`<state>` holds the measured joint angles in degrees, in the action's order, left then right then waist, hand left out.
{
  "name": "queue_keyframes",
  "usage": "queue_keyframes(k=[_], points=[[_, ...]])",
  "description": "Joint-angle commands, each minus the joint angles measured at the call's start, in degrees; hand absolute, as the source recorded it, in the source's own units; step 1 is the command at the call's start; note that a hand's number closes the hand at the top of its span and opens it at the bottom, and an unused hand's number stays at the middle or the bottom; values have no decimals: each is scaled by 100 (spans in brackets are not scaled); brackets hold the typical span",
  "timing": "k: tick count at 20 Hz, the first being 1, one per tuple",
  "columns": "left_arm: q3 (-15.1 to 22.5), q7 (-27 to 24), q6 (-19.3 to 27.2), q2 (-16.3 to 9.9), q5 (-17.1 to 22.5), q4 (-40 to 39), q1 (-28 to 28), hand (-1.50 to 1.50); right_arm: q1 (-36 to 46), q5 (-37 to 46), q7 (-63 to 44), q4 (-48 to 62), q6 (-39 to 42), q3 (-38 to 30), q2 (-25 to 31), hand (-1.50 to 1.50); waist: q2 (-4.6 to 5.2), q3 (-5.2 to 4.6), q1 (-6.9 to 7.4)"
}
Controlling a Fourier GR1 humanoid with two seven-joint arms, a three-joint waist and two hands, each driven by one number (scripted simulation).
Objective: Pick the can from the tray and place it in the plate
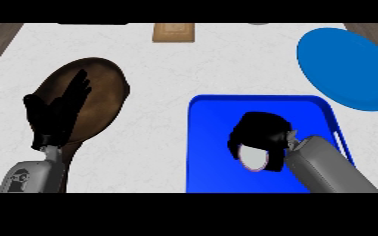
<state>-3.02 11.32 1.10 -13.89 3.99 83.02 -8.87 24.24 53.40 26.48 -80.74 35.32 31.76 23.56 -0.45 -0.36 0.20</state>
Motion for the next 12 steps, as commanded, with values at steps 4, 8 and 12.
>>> queue_keyframes(k=[4, 8, 12], points=[[30, 117, 45, 131, -153, -17, -71, 0, -410, 137, 444, 24, -70, -1, -35, 150, 43, 37, -14], [-37, -157, -3, 74, -111, -126, 62, 0, -236, -420, -1642, 818, -269, -1473, -1131, 150, 68, 35, -18], [-104, 6, 16, -5, -93, -112, -263, 0, 305, -531, -2786, 1129, -946, -2596, -1545, 150, 79, 39, -3]])
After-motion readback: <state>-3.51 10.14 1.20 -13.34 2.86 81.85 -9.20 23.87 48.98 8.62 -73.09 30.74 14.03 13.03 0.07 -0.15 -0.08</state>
